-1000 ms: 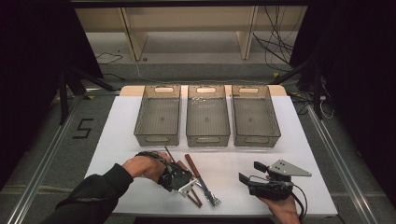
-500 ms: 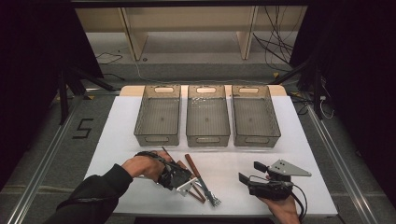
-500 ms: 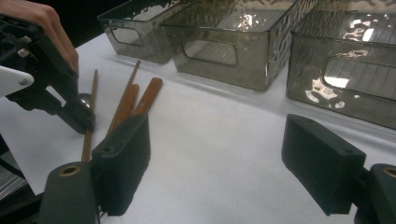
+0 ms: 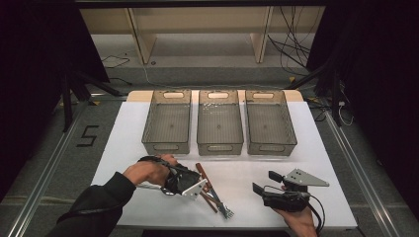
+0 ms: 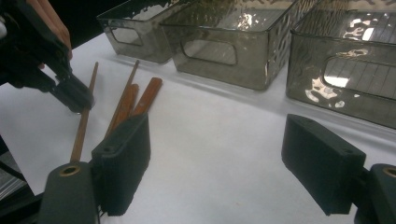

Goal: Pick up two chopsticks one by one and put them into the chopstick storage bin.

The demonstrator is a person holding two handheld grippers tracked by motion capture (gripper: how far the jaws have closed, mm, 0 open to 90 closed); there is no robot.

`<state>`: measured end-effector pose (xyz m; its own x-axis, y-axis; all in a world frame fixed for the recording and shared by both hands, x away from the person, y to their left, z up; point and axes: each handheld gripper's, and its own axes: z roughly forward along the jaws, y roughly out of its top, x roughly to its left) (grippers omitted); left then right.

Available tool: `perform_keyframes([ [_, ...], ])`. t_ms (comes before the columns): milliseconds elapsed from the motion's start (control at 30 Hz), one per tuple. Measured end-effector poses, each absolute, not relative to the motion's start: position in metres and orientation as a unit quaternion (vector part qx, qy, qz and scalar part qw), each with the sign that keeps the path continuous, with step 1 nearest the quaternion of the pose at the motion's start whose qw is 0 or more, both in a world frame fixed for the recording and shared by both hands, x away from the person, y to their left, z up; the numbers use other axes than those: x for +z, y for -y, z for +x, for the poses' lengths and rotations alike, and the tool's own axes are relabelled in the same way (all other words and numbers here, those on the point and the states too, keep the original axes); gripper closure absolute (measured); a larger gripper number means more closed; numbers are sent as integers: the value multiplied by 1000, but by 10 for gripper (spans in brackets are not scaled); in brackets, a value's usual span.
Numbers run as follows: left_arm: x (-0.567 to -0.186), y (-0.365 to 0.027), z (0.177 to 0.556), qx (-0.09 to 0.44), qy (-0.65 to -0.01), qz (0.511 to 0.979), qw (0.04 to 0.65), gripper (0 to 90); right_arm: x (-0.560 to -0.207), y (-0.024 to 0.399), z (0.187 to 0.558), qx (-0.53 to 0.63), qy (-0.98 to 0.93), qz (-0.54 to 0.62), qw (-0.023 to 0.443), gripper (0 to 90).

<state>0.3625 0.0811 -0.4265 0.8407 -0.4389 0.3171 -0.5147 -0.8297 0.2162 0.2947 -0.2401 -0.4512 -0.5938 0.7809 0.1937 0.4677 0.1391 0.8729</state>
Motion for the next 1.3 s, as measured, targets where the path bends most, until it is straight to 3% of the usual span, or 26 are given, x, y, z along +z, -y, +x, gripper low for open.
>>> perform_keyframes([
  [433,-371,-100,390,175,39,950,254,842,-451,240,295,501,-738,424,156,246],
  [767,-332,-127,430,182,-189,910,322,842,-451,240,295,502,-738,423,157,246],
  [1000,-321,-142,458,195,-272,881,334,842,-451,240,295,501,-738,423,156,246],
  [1300,-312,-151,493,213,-325,853,348,842,-451,241,295,502,-739,423,156,246],
])
